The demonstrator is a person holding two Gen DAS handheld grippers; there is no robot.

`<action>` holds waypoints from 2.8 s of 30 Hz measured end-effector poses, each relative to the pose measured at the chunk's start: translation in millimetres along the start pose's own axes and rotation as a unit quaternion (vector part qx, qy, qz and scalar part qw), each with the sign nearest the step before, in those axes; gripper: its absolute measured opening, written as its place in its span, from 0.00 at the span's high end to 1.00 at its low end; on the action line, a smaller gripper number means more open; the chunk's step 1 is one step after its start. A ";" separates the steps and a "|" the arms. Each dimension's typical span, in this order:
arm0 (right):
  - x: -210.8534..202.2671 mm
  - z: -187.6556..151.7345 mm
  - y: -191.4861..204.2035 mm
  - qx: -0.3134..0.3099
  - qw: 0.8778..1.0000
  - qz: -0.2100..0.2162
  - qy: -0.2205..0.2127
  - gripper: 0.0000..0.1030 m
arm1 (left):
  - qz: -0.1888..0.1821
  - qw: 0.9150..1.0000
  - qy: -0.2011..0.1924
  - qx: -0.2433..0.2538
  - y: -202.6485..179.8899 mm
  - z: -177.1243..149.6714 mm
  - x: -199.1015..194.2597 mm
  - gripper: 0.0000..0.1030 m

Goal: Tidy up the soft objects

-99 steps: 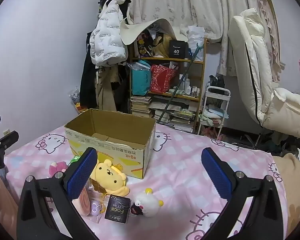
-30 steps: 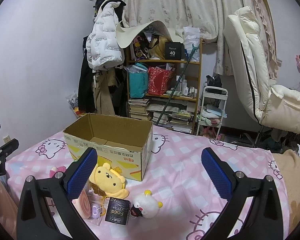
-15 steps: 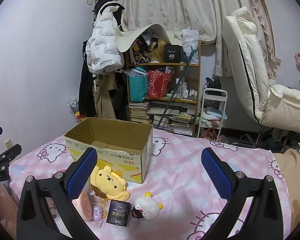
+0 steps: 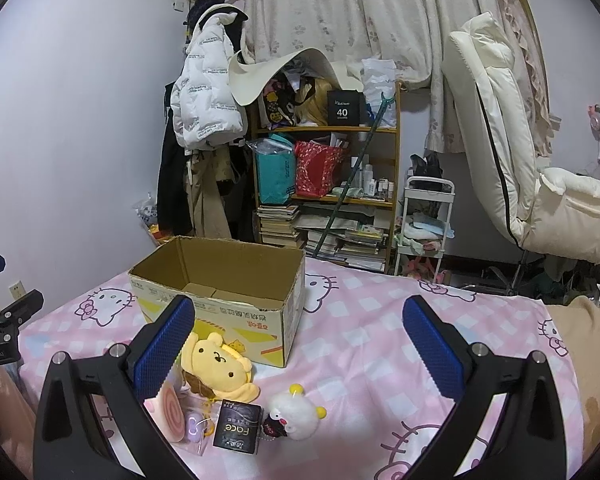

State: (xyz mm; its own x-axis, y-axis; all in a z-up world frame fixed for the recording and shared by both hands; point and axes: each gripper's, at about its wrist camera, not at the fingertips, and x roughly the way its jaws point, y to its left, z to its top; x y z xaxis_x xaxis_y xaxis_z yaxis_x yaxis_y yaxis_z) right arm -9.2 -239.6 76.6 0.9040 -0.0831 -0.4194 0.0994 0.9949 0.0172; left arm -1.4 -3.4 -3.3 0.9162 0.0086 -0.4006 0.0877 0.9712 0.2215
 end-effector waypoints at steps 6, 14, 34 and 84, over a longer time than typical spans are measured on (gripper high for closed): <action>-0.3 1.8 -0.6 0.000 1.000 0.001 -0.002 0.00 | -0.005 1.000 0.005 -0.005 2.9 -0.2 -0.9 0.01; 0.1 2.5 -1.3 0.001 1.000 0.002 -0.006 0.00 | -0.005 1.000 0.003 -0.006 4.7 1.4 -2.4 0.01; 9.0 -0.5 5.6 -0.013 1.000 0.010 0.023 0.00 | -0.037 0.998 0.043 0.005 -12.8 -1.0 13.9 0.01; 165.9 -98.0 -18.2 0.094 0.920 0.019 0.381 0.29 | -0.146 0.955 0.256 0.020 -113.8 -55.3 101.2 0.22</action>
State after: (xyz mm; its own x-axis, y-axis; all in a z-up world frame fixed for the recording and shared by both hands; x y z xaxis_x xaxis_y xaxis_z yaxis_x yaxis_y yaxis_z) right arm 98.2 -265.9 -82.3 0.3615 0.0880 -0.9282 0.2087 0.9626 0.1725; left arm 59.8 -99.8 -118.3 0.5402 -0.1366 -0.8304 0.3354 0.9399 0.0635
